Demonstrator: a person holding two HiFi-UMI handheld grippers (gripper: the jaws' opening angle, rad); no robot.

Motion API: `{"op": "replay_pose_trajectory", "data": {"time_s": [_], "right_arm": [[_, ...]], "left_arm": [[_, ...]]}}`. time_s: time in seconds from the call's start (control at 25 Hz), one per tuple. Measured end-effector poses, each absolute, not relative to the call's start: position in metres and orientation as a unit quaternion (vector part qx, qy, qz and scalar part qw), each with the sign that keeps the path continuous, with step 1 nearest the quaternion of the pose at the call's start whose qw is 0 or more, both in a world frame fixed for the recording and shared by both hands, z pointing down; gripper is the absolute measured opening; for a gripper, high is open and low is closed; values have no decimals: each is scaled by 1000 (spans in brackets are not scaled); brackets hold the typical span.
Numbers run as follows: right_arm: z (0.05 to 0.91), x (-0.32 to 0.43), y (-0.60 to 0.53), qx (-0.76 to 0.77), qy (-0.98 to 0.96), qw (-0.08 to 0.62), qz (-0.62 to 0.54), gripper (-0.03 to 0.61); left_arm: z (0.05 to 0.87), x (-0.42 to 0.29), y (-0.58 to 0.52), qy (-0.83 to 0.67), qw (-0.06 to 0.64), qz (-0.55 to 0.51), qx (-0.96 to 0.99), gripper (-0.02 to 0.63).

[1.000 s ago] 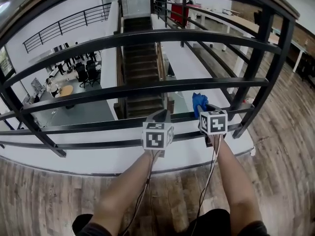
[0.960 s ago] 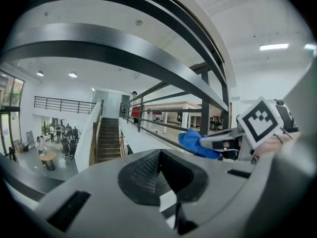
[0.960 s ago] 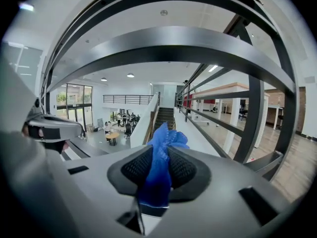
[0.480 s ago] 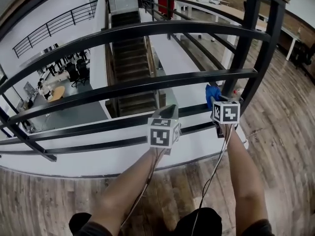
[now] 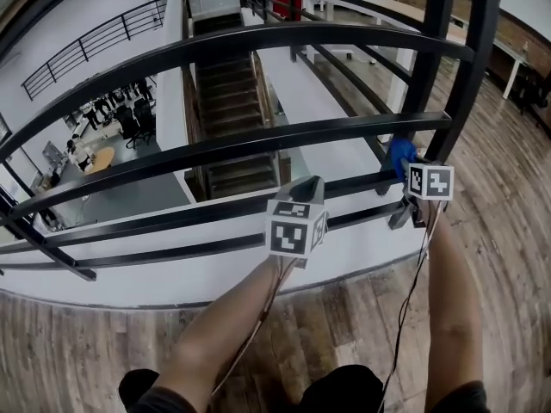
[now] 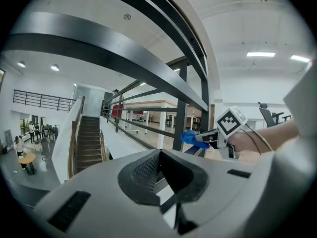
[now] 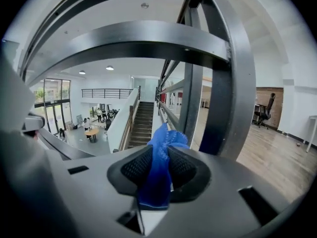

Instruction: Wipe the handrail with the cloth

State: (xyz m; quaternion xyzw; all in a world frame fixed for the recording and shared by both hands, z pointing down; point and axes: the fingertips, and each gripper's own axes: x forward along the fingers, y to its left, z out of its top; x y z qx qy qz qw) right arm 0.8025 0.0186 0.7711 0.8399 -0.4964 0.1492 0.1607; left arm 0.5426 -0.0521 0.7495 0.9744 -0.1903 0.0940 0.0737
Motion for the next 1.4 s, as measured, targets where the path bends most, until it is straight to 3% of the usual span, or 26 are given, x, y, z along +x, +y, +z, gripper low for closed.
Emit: {"op": "replay_pose_trajectory", "data": {"time_s": [0.24,0.4,0.84,1.0,1.4], "right_arm": [[764,804,21,854,-482,142,134,98],[742,738,0,830,-535,126,94,98],[741,409,-140,713,-691,102,64,98],[740,264,-188,661,-741,106,42,98],[748,-27,-266,556,-822,116,40,97]], "left_arm": [[748,518,-56,-200,71,90,973,5],[743,475,-70,-211,63,70,973,5],[759,235,-189,-354,40,63,932,5],[758,125,-229,-411,-8,72,909,5],[768,-128,-307,-500,-1,68,863,5]]}}
